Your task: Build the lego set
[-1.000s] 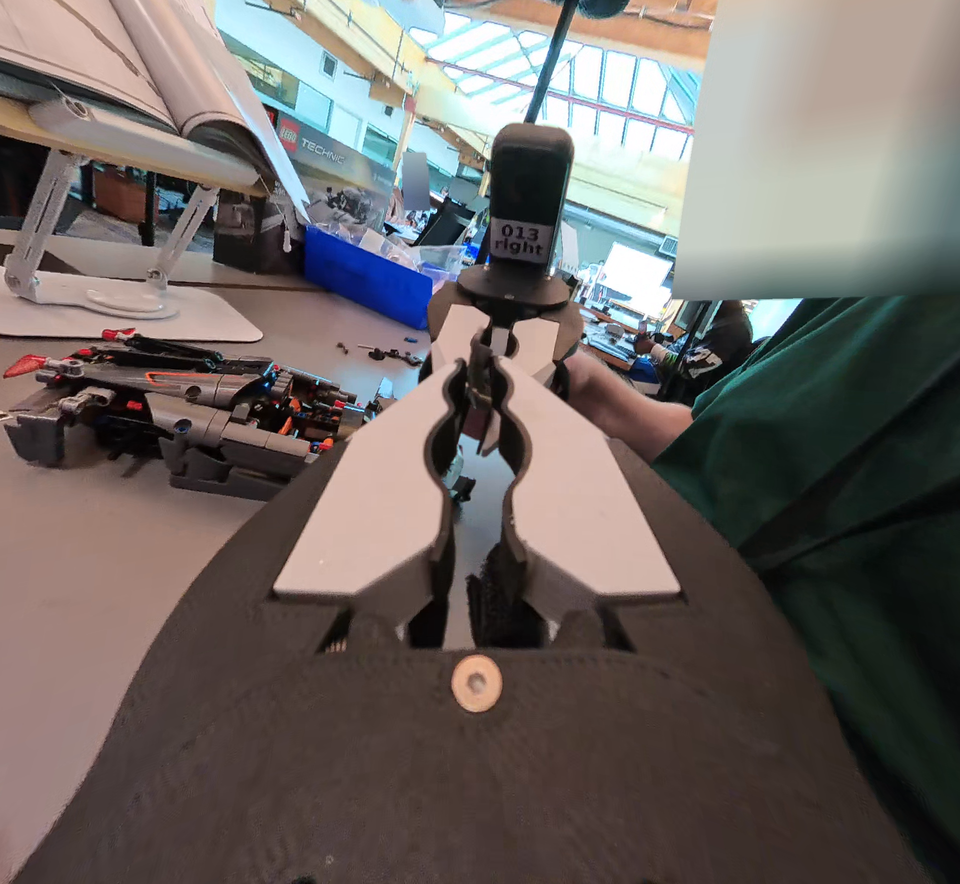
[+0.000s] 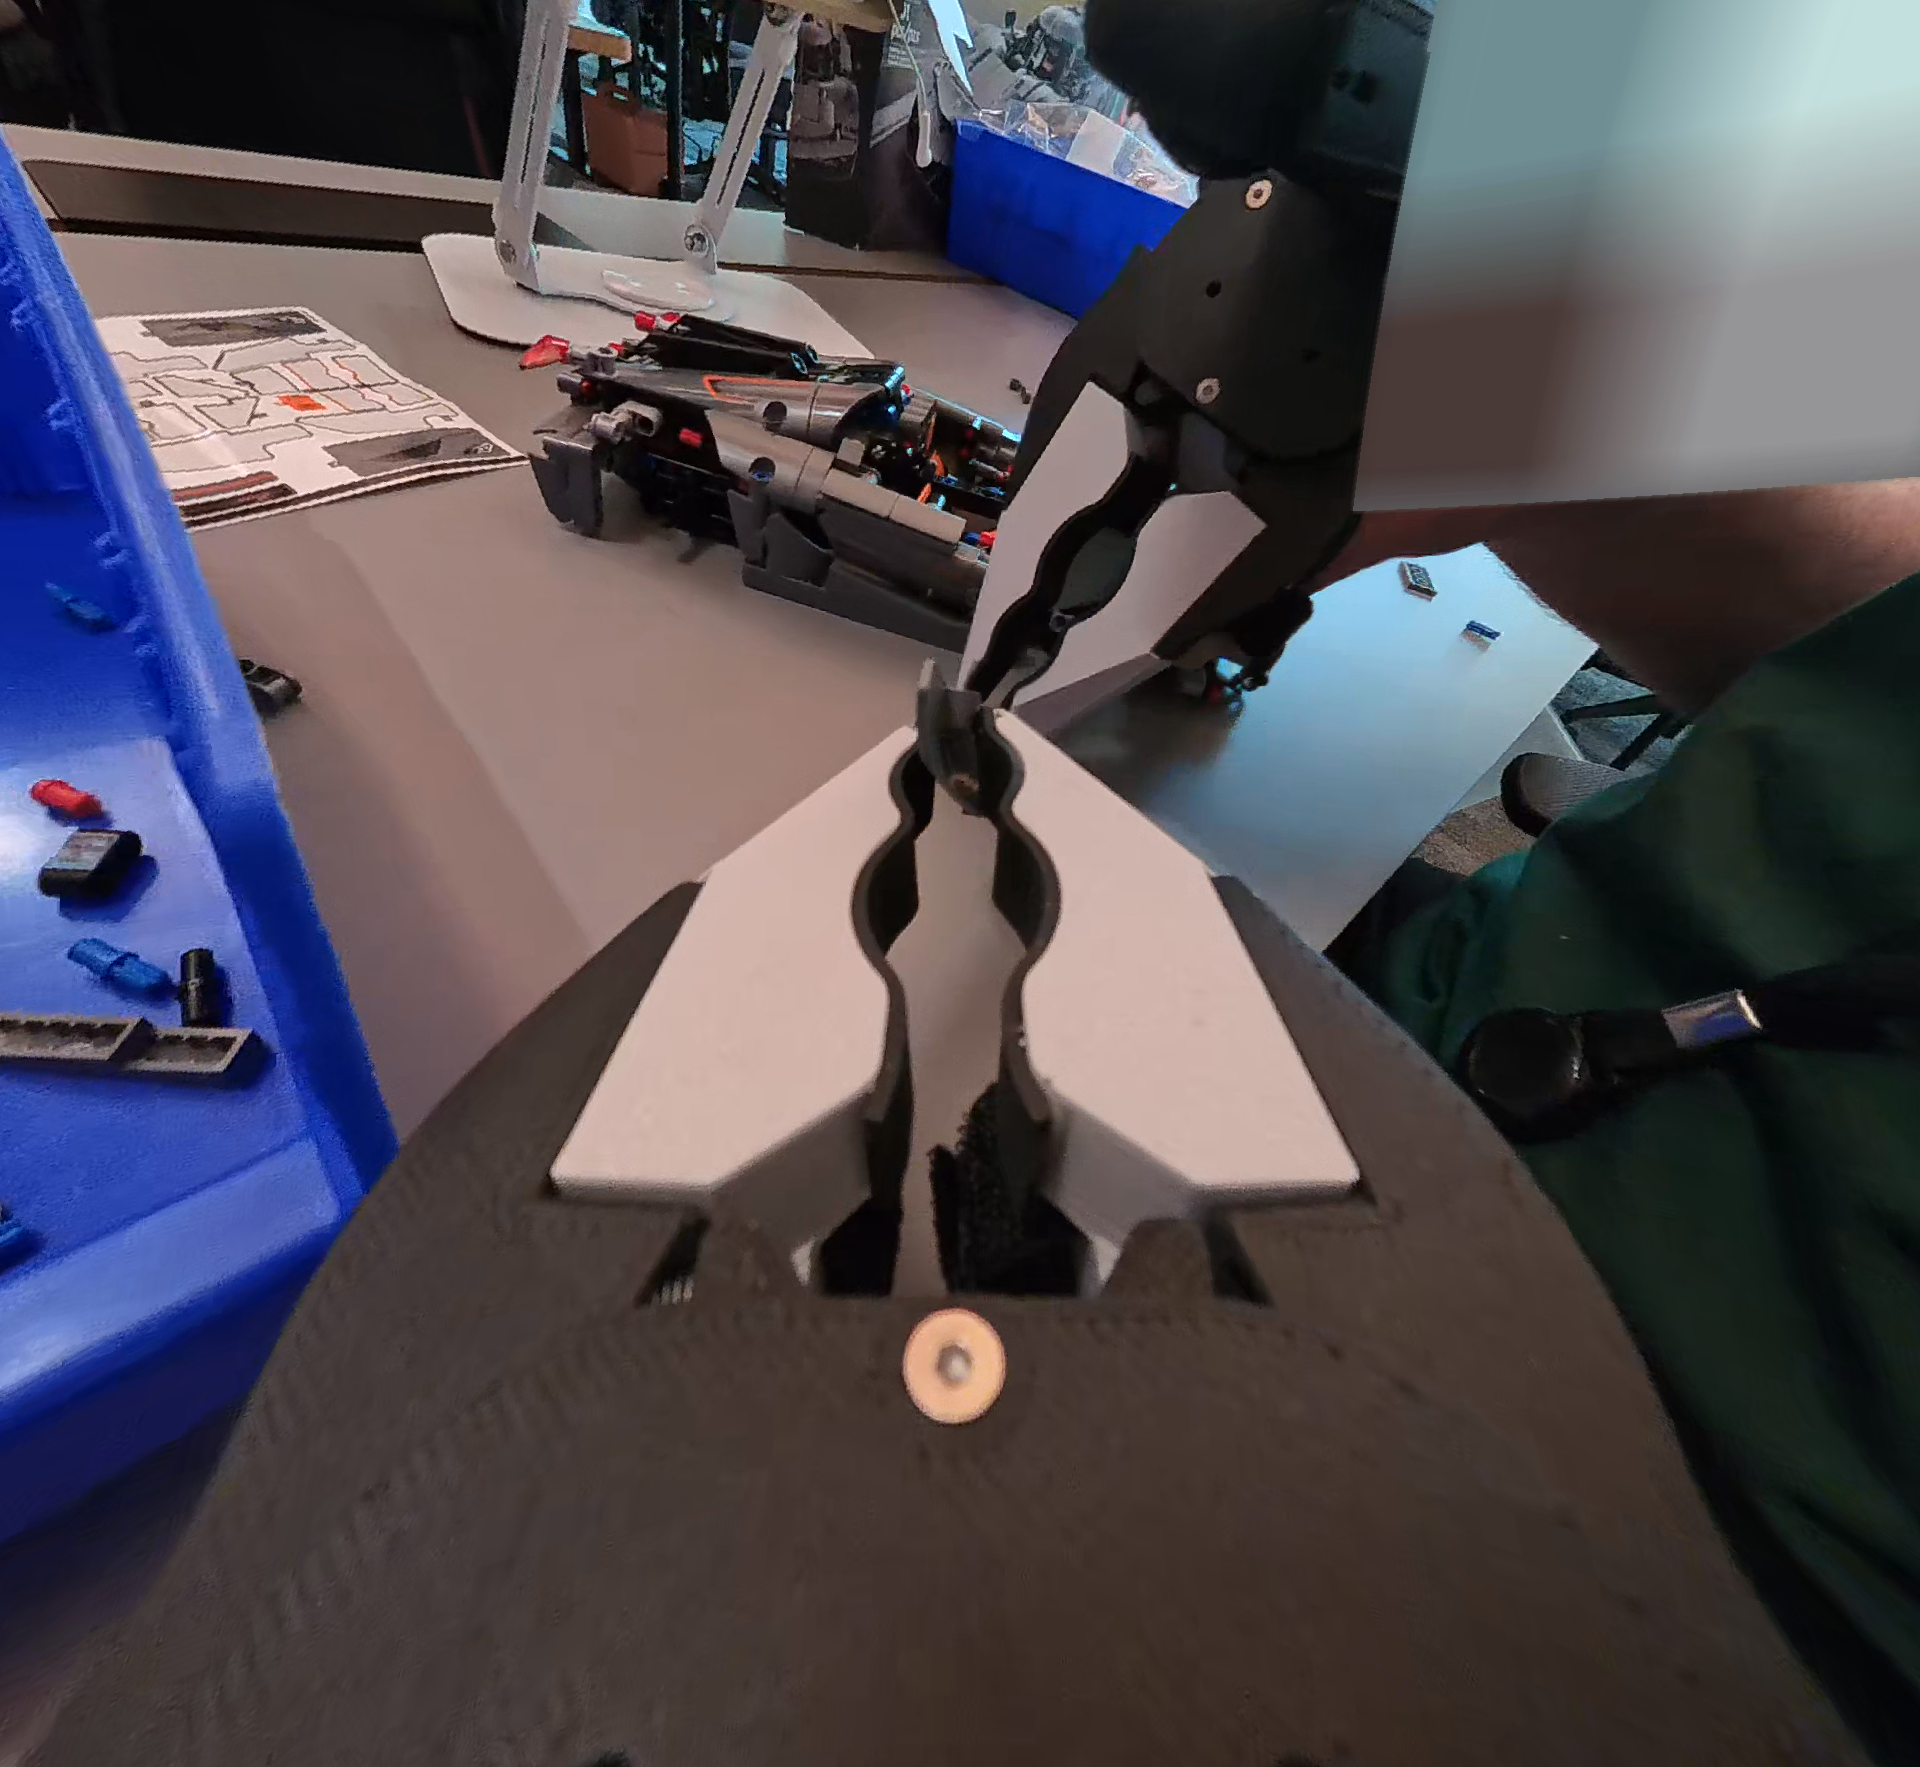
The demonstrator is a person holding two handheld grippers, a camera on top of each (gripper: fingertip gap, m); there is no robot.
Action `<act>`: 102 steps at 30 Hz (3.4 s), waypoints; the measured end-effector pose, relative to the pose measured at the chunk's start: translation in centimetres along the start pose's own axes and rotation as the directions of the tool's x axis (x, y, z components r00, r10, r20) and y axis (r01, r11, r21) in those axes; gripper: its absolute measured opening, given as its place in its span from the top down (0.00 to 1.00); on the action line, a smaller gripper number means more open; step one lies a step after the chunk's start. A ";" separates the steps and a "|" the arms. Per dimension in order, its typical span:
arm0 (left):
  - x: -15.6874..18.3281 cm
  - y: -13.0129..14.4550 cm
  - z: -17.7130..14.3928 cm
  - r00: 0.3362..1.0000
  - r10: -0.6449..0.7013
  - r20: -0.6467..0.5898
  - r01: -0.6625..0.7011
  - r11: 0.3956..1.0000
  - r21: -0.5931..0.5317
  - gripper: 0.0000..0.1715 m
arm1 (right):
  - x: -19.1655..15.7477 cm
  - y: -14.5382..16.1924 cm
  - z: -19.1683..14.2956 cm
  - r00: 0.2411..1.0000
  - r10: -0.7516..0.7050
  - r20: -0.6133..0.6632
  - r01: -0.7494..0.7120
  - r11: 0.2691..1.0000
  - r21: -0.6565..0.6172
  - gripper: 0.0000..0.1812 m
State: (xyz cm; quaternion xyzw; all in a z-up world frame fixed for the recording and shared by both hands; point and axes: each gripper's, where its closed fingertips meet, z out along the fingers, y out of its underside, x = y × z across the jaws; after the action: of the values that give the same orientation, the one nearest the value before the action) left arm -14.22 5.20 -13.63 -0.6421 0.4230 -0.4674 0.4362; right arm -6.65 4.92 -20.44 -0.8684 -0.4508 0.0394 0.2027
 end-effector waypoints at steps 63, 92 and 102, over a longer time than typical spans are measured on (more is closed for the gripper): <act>-0.8 1.0 -0.5 0.999 -0.036 -0.004 0.036 0.999 0.036 0.97 | -1.9 -2.5 0.9 0.999 -0.005 0.050 -0.002 0.991 0.136 0.98; -0.2 2.8 2.6 0.997 0.074 0.031 -0.059 0.937 -0.343 0.97 | -2.3 -6.6 -2.8 0.813 -0.509 -0.283 0.569 0.797 0.202 0.99; -0.3 3.0 3.1 0.993 0.105 0.046 -0.078 0.914 -0.399 0.97 | -2.1 -6.1 -2.4 0.772 -0.546 -0.326 0.612 0.778 0.144 0.99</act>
State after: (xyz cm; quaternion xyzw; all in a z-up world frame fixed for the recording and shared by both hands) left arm -11.64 5.19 -17.10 -0.7118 0.5237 -0.3295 0.3325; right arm -11.92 5.61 -16.11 -0.6512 -0.6580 -0.0876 0.3678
